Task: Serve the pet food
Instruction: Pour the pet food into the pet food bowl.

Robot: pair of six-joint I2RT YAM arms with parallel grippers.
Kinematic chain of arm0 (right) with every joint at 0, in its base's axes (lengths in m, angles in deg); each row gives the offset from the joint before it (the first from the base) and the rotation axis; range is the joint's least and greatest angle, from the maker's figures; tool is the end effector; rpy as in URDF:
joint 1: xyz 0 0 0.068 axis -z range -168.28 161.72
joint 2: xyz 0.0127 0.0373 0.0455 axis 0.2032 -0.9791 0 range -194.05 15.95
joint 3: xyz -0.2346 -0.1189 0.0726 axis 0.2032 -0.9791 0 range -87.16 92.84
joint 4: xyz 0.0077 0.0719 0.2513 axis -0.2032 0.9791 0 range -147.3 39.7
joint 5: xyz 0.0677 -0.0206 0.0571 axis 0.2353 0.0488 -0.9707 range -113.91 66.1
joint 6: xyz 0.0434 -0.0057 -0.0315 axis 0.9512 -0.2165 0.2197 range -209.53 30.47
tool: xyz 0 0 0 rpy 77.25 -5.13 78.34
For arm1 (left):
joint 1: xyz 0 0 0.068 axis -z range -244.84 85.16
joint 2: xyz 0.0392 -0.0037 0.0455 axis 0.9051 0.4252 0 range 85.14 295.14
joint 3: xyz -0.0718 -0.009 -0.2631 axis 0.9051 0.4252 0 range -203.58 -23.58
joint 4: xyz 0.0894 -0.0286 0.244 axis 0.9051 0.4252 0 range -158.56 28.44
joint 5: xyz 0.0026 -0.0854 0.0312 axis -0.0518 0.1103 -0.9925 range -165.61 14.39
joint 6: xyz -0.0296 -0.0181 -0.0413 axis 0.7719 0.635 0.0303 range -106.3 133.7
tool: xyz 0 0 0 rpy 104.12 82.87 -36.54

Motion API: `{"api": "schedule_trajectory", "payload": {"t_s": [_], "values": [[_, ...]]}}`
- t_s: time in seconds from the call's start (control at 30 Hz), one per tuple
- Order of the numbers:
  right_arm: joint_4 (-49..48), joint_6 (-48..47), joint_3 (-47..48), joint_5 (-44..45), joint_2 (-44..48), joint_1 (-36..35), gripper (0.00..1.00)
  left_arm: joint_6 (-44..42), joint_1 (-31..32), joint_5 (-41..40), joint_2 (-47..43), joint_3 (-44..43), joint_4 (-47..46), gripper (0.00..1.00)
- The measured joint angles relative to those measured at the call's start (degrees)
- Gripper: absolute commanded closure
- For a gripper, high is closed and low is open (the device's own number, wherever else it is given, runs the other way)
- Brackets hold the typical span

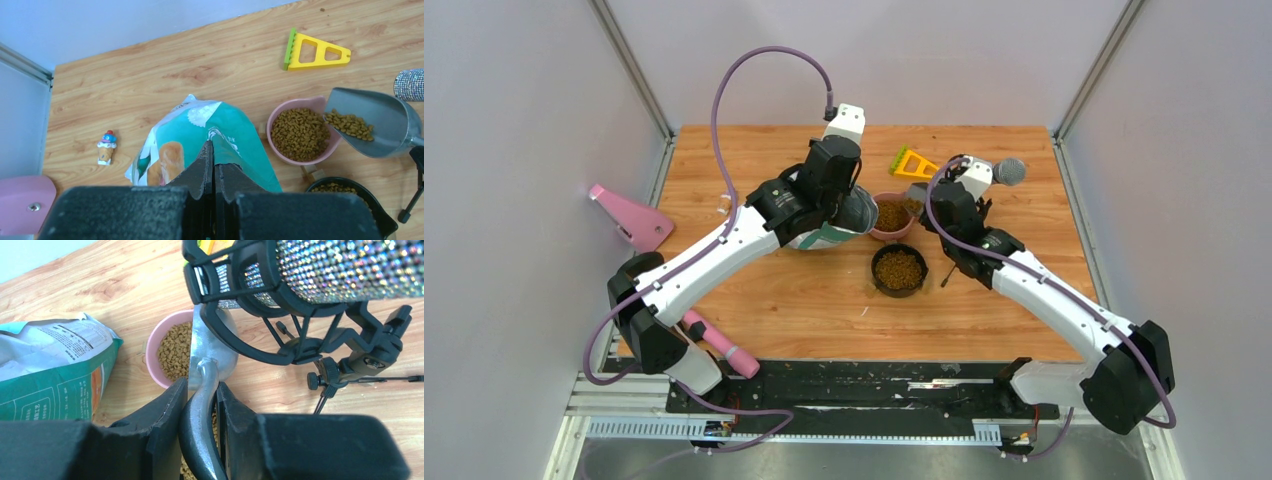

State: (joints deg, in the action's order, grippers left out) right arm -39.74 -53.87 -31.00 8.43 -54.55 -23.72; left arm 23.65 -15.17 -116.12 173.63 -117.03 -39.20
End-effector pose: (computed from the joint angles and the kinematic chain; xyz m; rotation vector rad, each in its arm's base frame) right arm 0.2330 0.1426 0.3048 0.3278 2.0116 0.1752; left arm 0.2402 -0.2474 0.4167 0.2134 1.8782 -0.0004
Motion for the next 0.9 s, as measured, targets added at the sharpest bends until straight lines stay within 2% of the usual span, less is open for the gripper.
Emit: {"api": "schedule_trajectory", "payload": {"t_s": [0.47,0.9], "values": [[0.1,-4.5,2.4,-5.7,-1.9,0.0,1.00,0.0,0.0,0.2,-0.1,0.1,0.0,1.00],[2.1,-13.0,7.7,-8.7,-8.3,-2.9,1.00,0.0,-0.2,0.2,-0.4,0.1,0.0,1.00]]}}
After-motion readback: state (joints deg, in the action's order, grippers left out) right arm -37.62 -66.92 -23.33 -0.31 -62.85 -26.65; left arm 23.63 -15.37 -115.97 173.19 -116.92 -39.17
